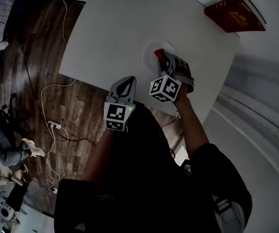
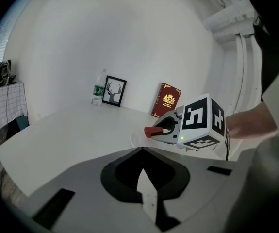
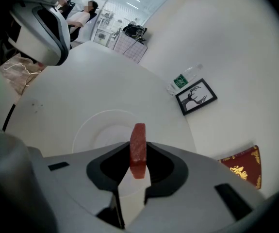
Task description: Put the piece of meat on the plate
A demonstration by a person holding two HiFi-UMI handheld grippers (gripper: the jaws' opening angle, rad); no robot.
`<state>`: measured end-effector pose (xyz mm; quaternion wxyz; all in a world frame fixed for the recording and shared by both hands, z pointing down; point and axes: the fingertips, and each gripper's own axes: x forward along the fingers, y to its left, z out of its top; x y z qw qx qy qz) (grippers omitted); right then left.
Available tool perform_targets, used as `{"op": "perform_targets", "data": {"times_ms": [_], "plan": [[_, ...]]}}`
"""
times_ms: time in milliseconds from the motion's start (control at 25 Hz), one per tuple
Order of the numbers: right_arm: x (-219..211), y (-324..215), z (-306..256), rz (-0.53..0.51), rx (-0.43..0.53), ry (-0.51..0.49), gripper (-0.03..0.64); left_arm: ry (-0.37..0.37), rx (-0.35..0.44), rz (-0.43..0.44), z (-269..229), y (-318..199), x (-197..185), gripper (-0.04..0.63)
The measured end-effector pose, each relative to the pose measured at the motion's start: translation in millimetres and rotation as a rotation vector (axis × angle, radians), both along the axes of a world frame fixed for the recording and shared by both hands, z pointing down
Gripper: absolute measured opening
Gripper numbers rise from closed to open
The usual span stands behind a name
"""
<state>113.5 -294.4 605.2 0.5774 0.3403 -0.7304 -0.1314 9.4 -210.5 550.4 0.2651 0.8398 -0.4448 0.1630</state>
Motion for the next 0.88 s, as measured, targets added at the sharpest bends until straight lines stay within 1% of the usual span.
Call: {"op": "perform_targets", "data": {"times_ms": [200,480,600,680,880], "plan": [[-1.8,2.0,2.0,0.002,-0.021,0.004,0.103,-0.003,-0.012,-0.006,3.6,0.6,-2.9,0.002],[-2.7,1.3,1.5,0.023,-0.089,-0.035,0.104,-0.001,-0.02,-0.007,4.7,3.1,-3.4,0.002],[-4.5,4.4,3.5,0.037,-0.131,-0.063,0.118,-0.002,-0.022,-0.005,5.6,3.1,-3.4,0.002],[-6.5,8.4,5.4,0.041,-0.155,-0.077,0.139,-0.003,-0.023,-0.003,5.6,3.7,-4.0,0.002],[-8.8,9.2,5.3,0.048,-0.167,-0.094,0.146,-0.004,-0.018,-0.006,2.7,2.1,-6.5,0.002]]}}
